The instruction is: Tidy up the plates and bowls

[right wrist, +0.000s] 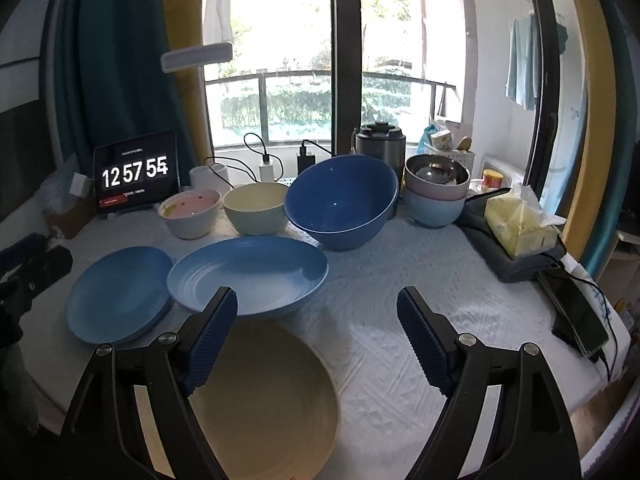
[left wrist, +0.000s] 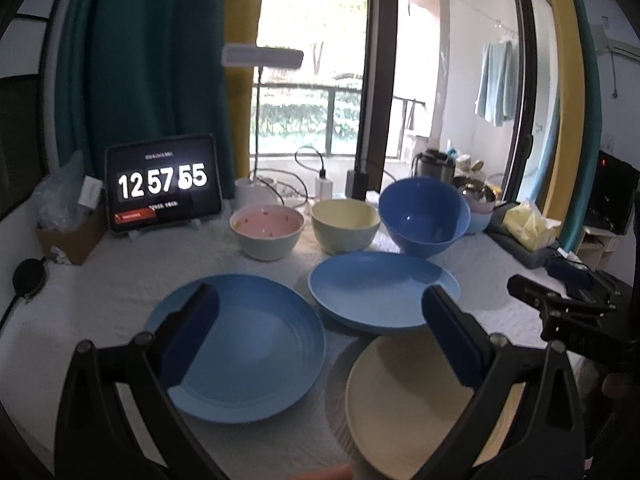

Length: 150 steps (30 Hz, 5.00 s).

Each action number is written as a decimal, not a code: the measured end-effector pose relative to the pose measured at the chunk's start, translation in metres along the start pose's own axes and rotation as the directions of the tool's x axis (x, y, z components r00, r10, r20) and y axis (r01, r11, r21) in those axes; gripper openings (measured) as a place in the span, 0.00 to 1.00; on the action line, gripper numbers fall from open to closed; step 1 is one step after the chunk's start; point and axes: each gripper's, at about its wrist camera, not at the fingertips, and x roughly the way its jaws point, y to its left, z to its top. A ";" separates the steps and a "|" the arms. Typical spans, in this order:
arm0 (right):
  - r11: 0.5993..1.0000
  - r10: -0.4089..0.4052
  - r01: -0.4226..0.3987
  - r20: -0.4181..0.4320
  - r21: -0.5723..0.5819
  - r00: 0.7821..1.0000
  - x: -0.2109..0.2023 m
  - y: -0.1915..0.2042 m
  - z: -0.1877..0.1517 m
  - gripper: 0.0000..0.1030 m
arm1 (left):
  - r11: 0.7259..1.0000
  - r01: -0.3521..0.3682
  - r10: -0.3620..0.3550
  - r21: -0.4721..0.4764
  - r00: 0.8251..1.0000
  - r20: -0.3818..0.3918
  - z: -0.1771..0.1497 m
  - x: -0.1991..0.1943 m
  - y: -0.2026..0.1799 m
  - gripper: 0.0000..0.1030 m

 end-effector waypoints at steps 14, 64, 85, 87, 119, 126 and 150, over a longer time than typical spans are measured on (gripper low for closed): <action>0.991 0.117 -0.107 -0.142 0.076 0.983 0.083 -0.022 0.007 0.62 | 0.999 0.033 -0.033 -0.004 0.983 -0.182 0.005 0.085 -0.020 0.98; 0.986 0.161 -0.149 -0.226 0.070 0.961 0.085 -0.007 0.007 0.28 | 0.989 0.111 -0.136 -0.096 0.942 -0.306 -0.012 0.084 -0.011 0.44; 0.990 0.135 -0.125 -0.194 0.060 0.972 0.031 0.004 -0.009 0.28 | 0.987 0.144 -0.160 -0.078 0.952 -0.261 -0.024 0.034 -0.012 0.44; 0.991 0.130 -0.121 -0.192 0.060 0.973 0.026 0.004 -0.012 0.28 | 0.986 0.150 -0.165 -0.074 0.952 -0.259 -0.026 0.029 -0.012 0.44; 0.996 0.087 -0.079 -0.240 0.042 0.967 -0.004 0.022 -0.067 0.11 | 0.989 0.143 -0.146 -0.030 0.942 -0.302 -0.073 0.007 -0.012 0.44; 0.996 0.008 0.013 -0.225 0.090 0.974 -0.010 -0.004 -0.075 0.18 | 0.992 0.116 -0.125 -0.047 0.921 -0.369 -0.083 0.023 -0.007 0.45; 0.984 0.096 -0.040 -0.328 0.172 0.940 0.055 -0.025 -0.076 0.25 | 0.986 0.167 -0.135 0.030 0.882 -0.452 -0.079 0.072 -0.037 0.46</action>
